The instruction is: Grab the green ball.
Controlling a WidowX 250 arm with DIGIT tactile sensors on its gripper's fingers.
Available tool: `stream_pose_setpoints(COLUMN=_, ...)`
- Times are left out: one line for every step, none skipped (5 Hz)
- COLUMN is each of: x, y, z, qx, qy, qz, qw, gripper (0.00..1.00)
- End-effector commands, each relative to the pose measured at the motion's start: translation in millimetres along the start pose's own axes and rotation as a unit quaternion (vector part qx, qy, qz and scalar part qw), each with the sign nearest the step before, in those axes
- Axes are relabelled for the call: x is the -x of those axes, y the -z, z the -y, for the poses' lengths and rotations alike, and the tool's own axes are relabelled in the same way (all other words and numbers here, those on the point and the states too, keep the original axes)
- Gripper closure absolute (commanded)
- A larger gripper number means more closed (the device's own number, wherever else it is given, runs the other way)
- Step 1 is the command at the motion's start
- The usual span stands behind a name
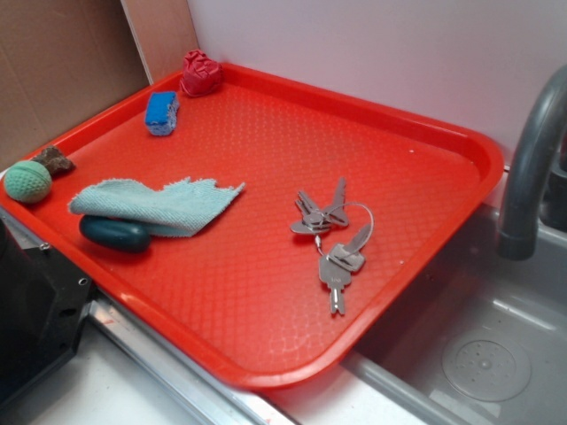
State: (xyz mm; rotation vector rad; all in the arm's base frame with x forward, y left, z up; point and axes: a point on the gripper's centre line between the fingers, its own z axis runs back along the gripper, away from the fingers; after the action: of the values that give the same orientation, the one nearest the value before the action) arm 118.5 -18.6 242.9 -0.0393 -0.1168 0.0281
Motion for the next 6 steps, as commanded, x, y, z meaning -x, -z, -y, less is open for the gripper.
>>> stream_pose_setpoints(x=0.0, y=0.0, z=0.0, qx=0.0, qy=0.0, qz=0.0, qw=1.0, gripper=0.0)
stream_pose_setpoints(x=-10.9, y=26.1, z=-38.1, qx=-0.019, qy=-0.055, qz=-0.019, qw=0.998, gripper=0.0)
stream_pose_setpoints(x=-12.8, y=42.5, z=-66.2, qx=-0.028, qy=-0.087, qz=-0.023, qw=0.996, gripper=0.0)
stream_pose_setpoints(x=-4.1, y=74.1, z=-108.9, qx=-0.039, qy=-0.127, qz=-0.03, qw=0.991, gripper=0.0)
stream_pose_setpoints(x=10.0, y=106.5, z=-139.7, qx=-0.032, qy=-0.107, qz=-0.017, qw=0.994, gripper=0.0)
stream_pose_setpoints(x=20.3, y=133.8, z=-168.0, qx=-0.022, qy=-0.066, qz=-0.03, qw=0.997, gripper=0.0)
